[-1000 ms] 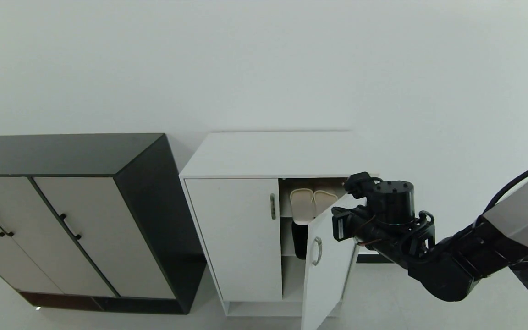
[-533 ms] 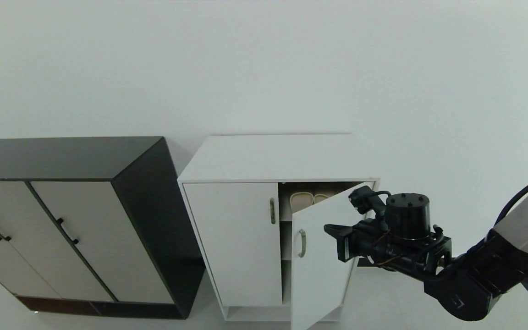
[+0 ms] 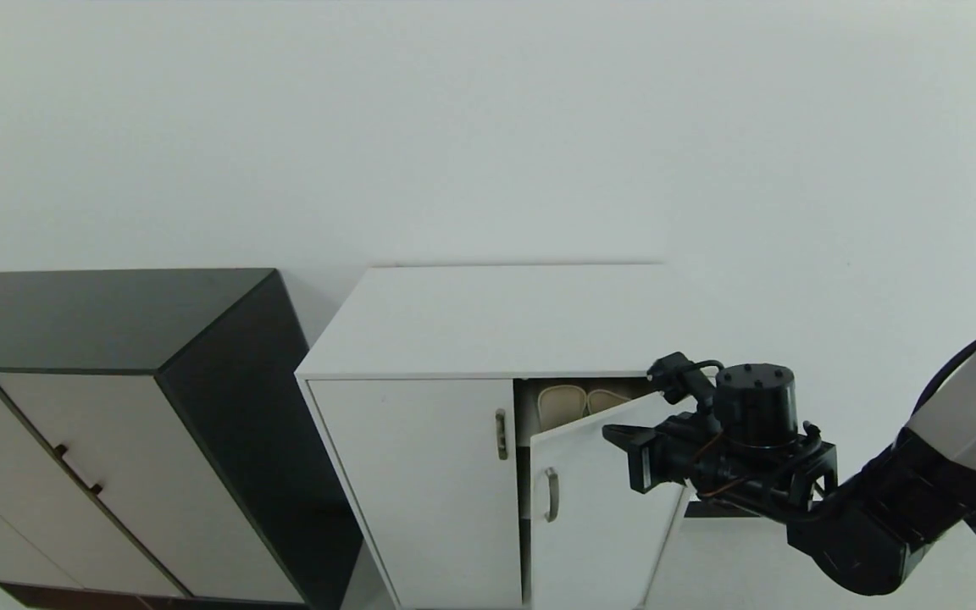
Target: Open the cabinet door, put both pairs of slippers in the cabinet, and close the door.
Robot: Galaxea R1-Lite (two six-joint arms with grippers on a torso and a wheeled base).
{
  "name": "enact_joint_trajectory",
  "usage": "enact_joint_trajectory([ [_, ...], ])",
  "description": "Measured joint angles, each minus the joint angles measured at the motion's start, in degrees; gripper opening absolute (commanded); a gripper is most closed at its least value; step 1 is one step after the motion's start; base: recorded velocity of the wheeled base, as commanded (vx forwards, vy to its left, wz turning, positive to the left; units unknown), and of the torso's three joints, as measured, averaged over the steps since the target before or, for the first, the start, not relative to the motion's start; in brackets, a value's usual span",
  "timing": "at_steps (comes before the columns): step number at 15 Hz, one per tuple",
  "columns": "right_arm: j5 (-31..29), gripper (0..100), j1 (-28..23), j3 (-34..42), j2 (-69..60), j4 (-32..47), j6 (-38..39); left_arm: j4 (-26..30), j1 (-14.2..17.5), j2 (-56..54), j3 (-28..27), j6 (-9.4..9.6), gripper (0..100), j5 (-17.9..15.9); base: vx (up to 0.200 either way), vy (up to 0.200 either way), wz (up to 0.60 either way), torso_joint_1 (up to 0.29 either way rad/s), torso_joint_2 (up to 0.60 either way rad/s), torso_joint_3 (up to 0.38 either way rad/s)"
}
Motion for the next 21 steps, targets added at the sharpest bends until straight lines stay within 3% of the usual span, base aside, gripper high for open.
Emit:
enact_joint_trajectory([
  [21, 0.16, 0, -2.45, -11.28, 8.91, 0.15, 0.04, -0.02, 0.02, 0.0, 0.0, 0.0, 0, -0.02, 0.0, 0.0, 0.0, 0.0, 0.0, 0.0],
])
